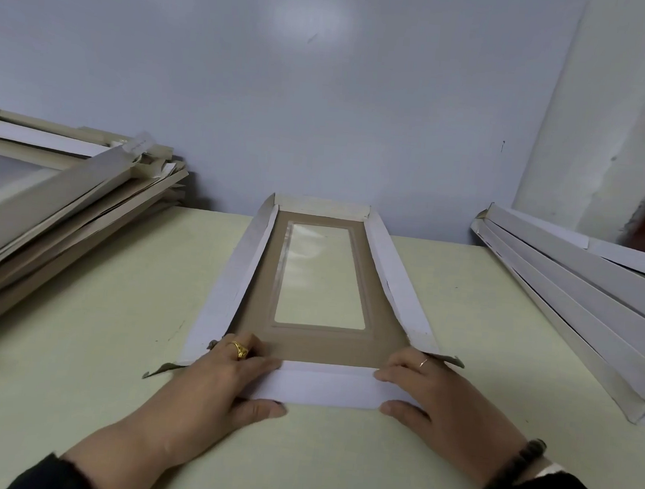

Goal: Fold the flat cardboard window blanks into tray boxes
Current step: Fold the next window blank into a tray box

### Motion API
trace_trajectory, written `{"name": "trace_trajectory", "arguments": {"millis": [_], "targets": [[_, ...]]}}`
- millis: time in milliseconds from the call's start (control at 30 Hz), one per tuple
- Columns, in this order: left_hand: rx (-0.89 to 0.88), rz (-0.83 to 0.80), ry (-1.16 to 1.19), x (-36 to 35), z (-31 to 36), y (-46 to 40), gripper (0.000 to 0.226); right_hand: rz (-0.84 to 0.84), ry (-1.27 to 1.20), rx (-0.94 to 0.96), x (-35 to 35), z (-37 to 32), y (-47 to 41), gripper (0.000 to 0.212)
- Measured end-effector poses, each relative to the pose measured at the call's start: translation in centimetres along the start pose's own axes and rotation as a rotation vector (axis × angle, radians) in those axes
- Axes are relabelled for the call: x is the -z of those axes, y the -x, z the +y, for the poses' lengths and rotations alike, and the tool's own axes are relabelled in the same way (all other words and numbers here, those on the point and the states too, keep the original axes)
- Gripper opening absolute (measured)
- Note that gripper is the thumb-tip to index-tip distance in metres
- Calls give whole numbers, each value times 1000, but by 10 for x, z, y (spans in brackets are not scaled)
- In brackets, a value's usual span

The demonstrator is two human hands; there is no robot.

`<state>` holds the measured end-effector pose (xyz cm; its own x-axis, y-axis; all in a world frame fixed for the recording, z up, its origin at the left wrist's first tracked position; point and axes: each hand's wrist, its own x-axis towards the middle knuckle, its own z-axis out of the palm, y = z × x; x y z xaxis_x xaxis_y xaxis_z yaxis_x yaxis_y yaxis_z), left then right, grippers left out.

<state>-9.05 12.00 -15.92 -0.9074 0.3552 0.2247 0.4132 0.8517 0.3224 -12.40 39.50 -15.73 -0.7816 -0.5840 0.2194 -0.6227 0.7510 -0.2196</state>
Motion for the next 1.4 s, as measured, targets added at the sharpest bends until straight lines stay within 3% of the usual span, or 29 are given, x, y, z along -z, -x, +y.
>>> {"name": "trace_trajectory", "arguments": {"millis": [100,267,367,433,467,533,567,667,833,900,1067,1267,1400], "targets": [[-5,29,-44,0,-1,-1,55,61,117,66,1,-3,-1,32],[-144,73,-274,6,3,0,56,-19,-28,-19,2,3,2,49],[-133,175,-236,4,2,-1,71,49,-111,-68,3,1,1,35],[-28,196,-153,3,1,-5,79,146,-224,-115,2,1,-1,15],[17,202,-122,2,-1,-7,74,186,-264,-140,2,0,-2,11],[62,227,-119,0,-1,-10,37,234,-286,-186,-2,-1,-7,14],[89,212,-142,0,3,-12,26,245,-266,-212,-5,-1,-10,14],[83,223,-306,-5,10,-16,29,264,-206,-271,-11,-1,-19,19],[176,43,-317,-14,23,-28,80,217,138,-237,-14,-9,-29,35],[195,-30,-271,-23,13,-35,73,115,179,-204,-18,-9,-30,46],[187,-139,-206,-26,7,-42,59,-99,-54,-103,-24,-8,-31,51],[149,-120,-180,-24,0,-47,53,-33,-53,-215,-27,-2,-30,49],[103,4,-128,-23,2,-43,46,76,11,-262,-17,-3,-24,40]]}}
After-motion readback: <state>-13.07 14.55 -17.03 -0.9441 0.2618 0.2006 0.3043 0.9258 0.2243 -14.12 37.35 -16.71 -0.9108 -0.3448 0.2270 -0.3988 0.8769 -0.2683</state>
